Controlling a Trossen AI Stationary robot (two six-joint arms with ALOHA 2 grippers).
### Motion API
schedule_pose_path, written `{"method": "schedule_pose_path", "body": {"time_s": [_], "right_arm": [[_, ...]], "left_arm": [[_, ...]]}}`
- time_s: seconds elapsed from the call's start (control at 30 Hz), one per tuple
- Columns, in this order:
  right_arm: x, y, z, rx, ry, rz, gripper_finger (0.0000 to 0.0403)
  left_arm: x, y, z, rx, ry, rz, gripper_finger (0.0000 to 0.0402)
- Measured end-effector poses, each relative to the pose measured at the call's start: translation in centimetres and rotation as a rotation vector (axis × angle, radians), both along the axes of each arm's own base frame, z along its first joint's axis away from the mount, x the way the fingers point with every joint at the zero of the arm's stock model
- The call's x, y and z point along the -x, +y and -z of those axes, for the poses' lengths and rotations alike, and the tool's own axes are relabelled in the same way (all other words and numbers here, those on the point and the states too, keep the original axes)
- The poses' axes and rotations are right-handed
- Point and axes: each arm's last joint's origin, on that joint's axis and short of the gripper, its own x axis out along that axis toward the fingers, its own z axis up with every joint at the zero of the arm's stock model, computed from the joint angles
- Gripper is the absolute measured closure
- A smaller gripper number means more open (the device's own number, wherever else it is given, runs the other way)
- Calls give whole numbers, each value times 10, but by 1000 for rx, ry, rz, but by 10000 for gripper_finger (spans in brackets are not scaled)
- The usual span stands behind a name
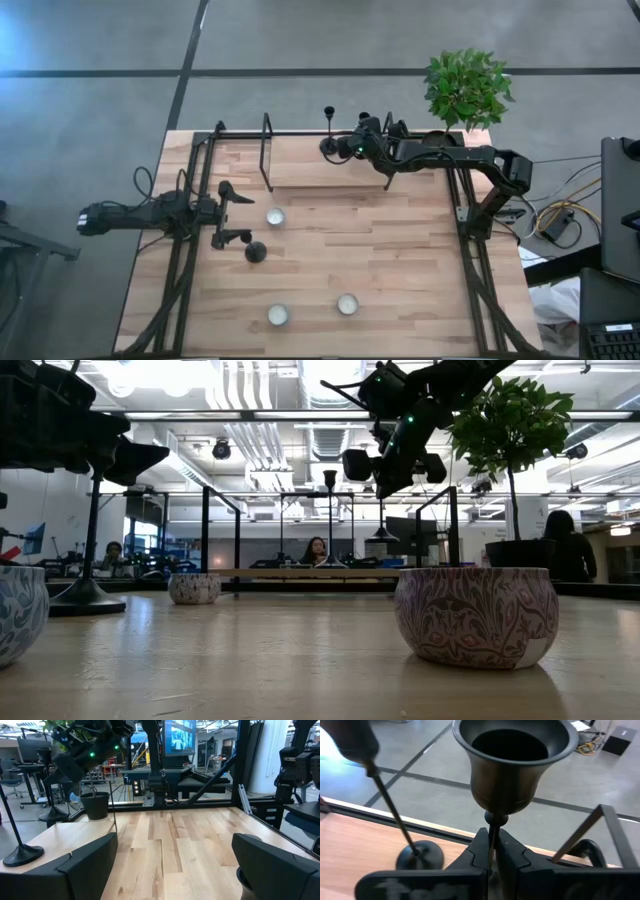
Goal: Pick & Place candle stick holders
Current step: Put the right black candle holder on the shelf
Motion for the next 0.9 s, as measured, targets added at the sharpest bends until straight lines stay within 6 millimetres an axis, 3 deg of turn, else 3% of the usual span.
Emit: {"method": "schedule_pose_path", "body": {"time_s": [0.37, 0.57, 0.7, 0.9], "right_arm": [[-8, 17, -4, 1, -12, -55, 394], [-12, 34, -19, 43, -15, 49, 394], [-13, 43, -19, 23, -21, 84, 394], [-24, 73, -14, -5, -65, 24, 394]], "left_arm": [[0, 0, 0, 0, 0, 0, 3], [0, 0, 0, 0, 0, -1, 3], [0, 0, 0, 0, 0, -1, 3], [0, 0, 0, 0, 0, -1, 3]]}}
